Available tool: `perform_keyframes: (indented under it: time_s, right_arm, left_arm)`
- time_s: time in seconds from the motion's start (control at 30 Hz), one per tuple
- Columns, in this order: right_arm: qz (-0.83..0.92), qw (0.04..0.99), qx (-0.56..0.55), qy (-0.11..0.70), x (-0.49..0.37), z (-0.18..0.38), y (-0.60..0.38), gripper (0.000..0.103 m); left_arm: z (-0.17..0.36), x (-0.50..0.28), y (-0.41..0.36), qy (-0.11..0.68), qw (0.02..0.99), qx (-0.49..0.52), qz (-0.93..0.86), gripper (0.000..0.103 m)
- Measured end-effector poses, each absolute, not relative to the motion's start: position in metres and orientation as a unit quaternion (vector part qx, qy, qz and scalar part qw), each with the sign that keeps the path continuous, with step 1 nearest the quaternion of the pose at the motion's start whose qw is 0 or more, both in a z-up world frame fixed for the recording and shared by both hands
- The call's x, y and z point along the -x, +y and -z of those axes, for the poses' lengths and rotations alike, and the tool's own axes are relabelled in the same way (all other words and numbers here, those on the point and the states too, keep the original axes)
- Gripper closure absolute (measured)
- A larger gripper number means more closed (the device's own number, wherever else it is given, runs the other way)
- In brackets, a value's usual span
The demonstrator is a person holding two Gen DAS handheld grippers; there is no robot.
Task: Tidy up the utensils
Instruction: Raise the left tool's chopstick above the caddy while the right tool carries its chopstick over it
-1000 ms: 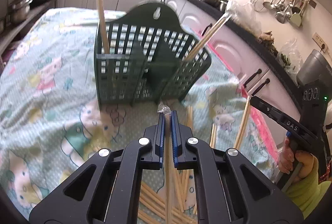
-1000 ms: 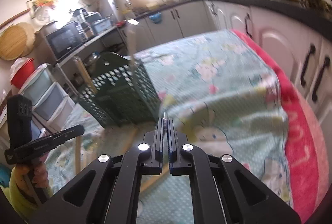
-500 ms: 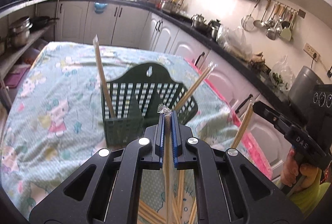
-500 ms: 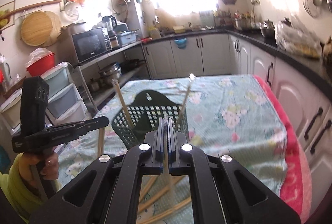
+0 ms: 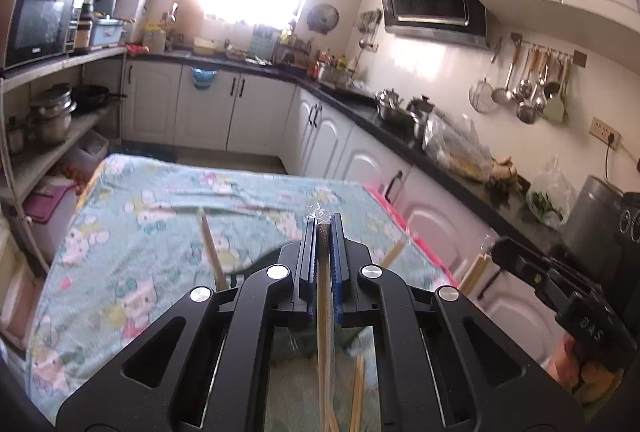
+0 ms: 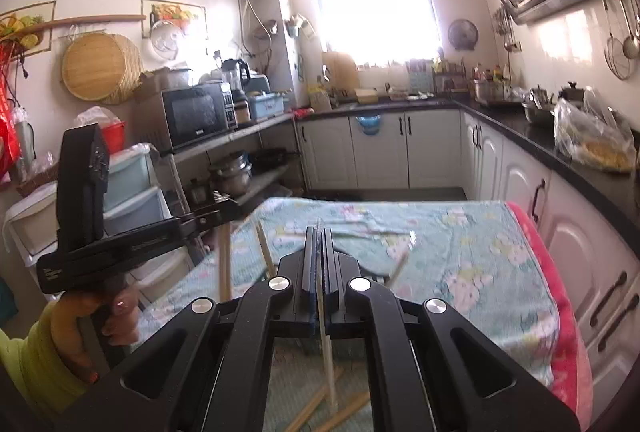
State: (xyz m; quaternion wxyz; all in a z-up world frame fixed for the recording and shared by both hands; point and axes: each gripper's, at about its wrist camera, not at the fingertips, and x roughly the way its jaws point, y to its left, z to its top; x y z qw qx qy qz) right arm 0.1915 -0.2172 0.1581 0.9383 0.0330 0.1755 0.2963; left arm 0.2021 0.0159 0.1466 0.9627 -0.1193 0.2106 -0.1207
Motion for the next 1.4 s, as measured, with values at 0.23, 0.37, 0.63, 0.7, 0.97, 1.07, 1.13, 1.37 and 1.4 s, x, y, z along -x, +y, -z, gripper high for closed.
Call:
perform_keyframes:
  time_s: [0.23, 0.37, 0.63, 0.7, 0.97, 1.07, 1.13, 1.37, 1.4]
  right_arm:
    - [-0.304, 0.941, -0.039, 0.142, -0.201, -0.179, -0.208, 0.100]
    - [-0.308, 0.942, -0.044, 0.126, -0.212, -0.191, -0.205, 0.100]
    - [-0.309, 0.944, -0.048, 0.110, -0.235, -0.206, -0.197, 0.100]
    - [-0.306, 0.945, -0.049, 0.107, -0.241, -0.207, -0.195, 0.100]
    - [-0.294, 0.949, -0.050, 0.103, -0.257, -0.200, -0.192, 0.100]
    - [-0.287, 0.951, -0.049, 0.104, -0.263, -0.196, -0.193, 0.100]
    - [-0.284, 0.951, -0.052, 0.110, -0.269, -0.191, -0.194, 0.100]
    - [-0.271, 0.952, -0.058, 0.126, -0.284, -0.174, -0.200, 0.100]
    - [-0.269, 0.953, -0.058, 0.128, -0.286, -0.172, -0.200, 0.100]
  left_arm:
    - [-0.167, -0.217, 0.017, 0.179, 0.971, 0.118, 0.102, 0.100]
    - [-0.175, -0.226, 0.017, 0.163, 0.975, 0.120, 0.092, 0.100]
    - [-0.185, -0.244, 0.014, 0.134, 0.981, 0.119, 0.072, 0.100]
    - [-0.186, -0.249, 0.012, 0.126, 0.983, 0.117, 0.065, 0.100]
    - [-0.174, -0.267, 0.009, 0.111, 0.986, 0.119, 0.040, 0.100]
    - [-0.166, -0.273, 0.007, 0.110, 0.986, 0.120, 0.034, 0.100]
    - [-0.160, -0.277, 0.007, 0.111, 0.986, 0.121, 0.028, 0.100]
    - [-0.138, -0.287, -0.001, 0.117, 0.986, 0.117, 0.018, 0.100]
    - [-0.135, -0.288, -0.002, 0.119, 0.986, 0.117, 0.018, 0.100]
